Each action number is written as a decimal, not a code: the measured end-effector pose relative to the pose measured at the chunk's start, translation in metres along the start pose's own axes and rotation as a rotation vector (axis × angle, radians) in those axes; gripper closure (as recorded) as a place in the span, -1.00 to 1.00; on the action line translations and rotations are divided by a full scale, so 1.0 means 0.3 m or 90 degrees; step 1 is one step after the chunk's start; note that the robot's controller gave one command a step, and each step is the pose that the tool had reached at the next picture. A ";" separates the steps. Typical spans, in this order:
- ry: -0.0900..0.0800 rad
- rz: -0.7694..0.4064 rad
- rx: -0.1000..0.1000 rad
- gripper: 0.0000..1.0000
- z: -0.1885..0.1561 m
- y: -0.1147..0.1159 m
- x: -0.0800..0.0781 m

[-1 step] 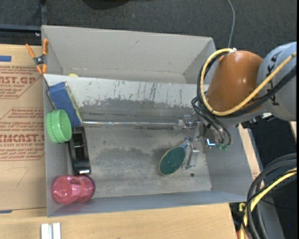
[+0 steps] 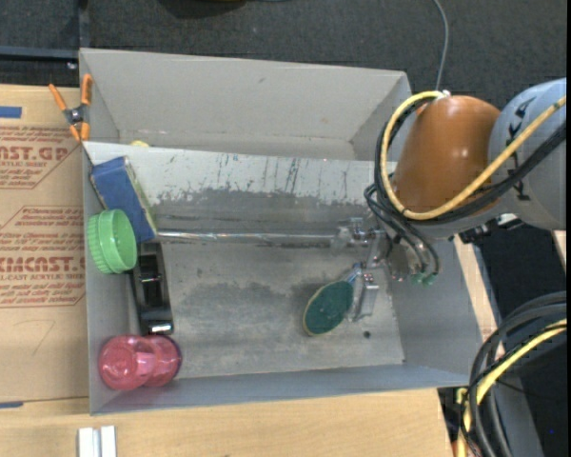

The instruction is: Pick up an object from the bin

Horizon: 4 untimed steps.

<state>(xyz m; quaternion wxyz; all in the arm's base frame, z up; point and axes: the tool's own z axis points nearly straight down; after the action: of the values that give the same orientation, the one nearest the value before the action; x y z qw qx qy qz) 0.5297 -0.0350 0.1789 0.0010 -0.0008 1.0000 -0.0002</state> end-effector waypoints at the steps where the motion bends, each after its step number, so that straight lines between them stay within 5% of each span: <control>1: -0.001 -0.009 0.000 -1.00 0.111 0.039 -0.110; 2: -0.004 -0.109 0.001 1.00 0.185 0.043 -0.061; 3: -0.004 -0.109 0.000 -1.00 0.186 0.043 -0.060; 4: -0.004 -0.109 0.000 1.00 0.185 0.043 -0.060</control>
Offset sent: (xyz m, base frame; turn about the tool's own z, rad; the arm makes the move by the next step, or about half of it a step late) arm 0.0178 0.0121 -0.0554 -0.1709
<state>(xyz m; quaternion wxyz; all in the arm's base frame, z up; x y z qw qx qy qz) 0.5479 -0.0220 0.1233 0.0040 -0.0861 0.9963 -0.0005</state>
